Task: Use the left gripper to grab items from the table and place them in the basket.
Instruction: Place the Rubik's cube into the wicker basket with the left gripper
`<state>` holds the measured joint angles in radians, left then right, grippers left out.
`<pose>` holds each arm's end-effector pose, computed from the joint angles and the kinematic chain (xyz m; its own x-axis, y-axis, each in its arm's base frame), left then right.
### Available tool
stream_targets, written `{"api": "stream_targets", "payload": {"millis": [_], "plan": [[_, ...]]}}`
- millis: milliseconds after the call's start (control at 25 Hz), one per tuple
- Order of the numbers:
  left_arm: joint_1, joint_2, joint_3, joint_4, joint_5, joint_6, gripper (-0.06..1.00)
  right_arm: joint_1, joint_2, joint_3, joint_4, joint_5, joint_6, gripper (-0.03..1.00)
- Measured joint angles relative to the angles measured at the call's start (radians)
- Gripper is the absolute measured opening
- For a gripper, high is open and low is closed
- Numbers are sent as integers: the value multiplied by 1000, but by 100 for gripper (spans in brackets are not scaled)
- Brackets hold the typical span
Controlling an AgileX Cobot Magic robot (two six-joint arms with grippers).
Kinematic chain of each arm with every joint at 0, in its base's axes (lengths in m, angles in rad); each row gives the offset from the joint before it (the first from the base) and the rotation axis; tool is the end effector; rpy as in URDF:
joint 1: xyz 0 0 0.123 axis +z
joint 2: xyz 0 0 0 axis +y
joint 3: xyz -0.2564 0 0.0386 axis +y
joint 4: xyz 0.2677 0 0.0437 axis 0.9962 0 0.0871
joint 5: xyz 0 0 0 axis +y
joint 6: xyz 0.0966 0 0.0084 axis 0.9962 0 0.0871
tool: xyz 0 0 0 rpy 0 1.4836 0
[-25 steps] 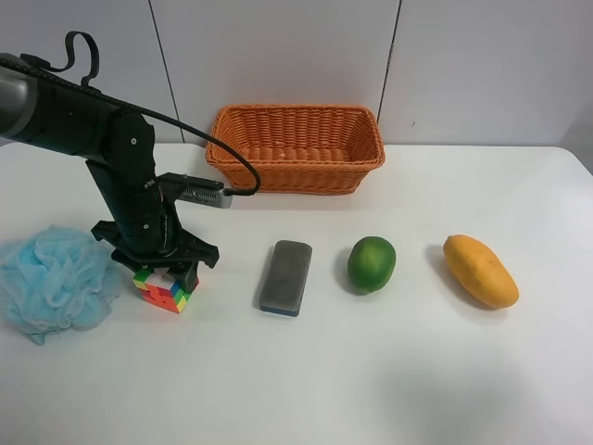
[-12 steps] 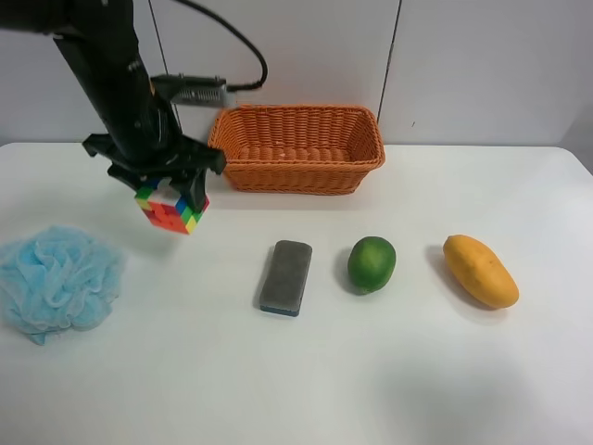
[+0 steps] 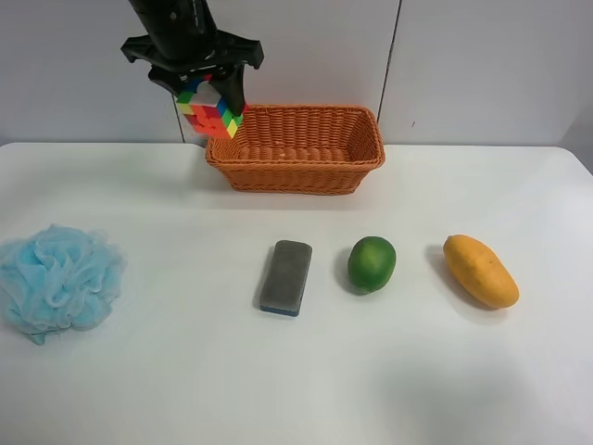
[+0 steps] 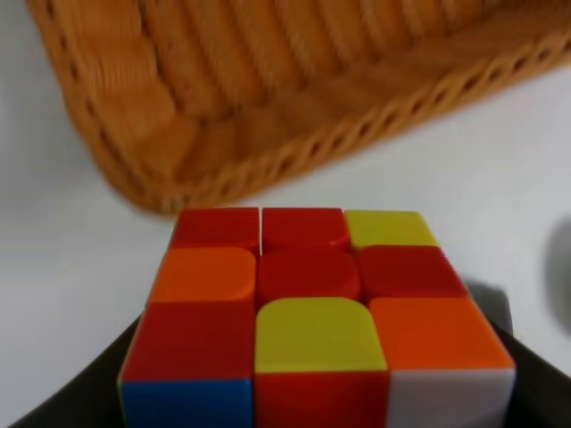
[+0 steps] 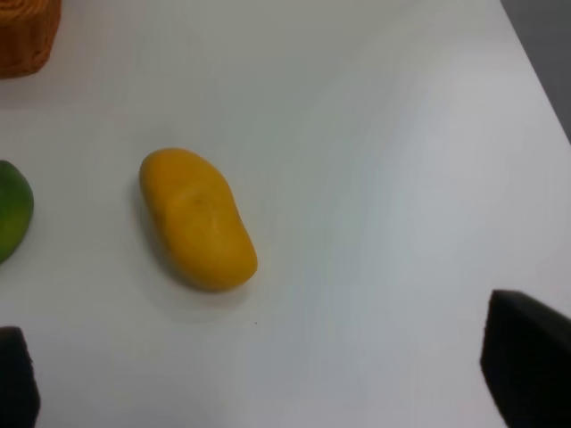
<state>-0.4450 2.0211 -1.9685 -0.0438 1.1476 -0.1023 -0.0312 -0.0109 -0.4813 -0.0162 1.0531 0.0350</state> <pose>0.4124 -0.2010 0.2797 -0.8572 0.2760 -0.4348 0.3457 0.9342 -0.0886 0.0447 -0.0028 0.2796 -0.4546 0.0412 -0.8898 0.0560 0.9983 0.0176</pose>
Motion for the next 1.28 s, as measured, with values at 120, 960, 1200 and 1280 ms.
{"api": "stream_targets", "payload": {"millis": [120, 960, 1200, 1280], "plan": [[0, 105, -146, -1, 2, 21, 56, 0, 0, 0, 0, 0, 0, 99], [0, 524, -366, -21, -336, 43, 56, 0, 0, 0, 0, 0, 0, 99], [0, 534, -366, -24, -344, 44, 56, 0, 0, 0, 0, 0, 0, 99], [0, 534, -366, -24, -345, 44, 65, 0, 0, 0, 0, 0, 0, 99]]}}
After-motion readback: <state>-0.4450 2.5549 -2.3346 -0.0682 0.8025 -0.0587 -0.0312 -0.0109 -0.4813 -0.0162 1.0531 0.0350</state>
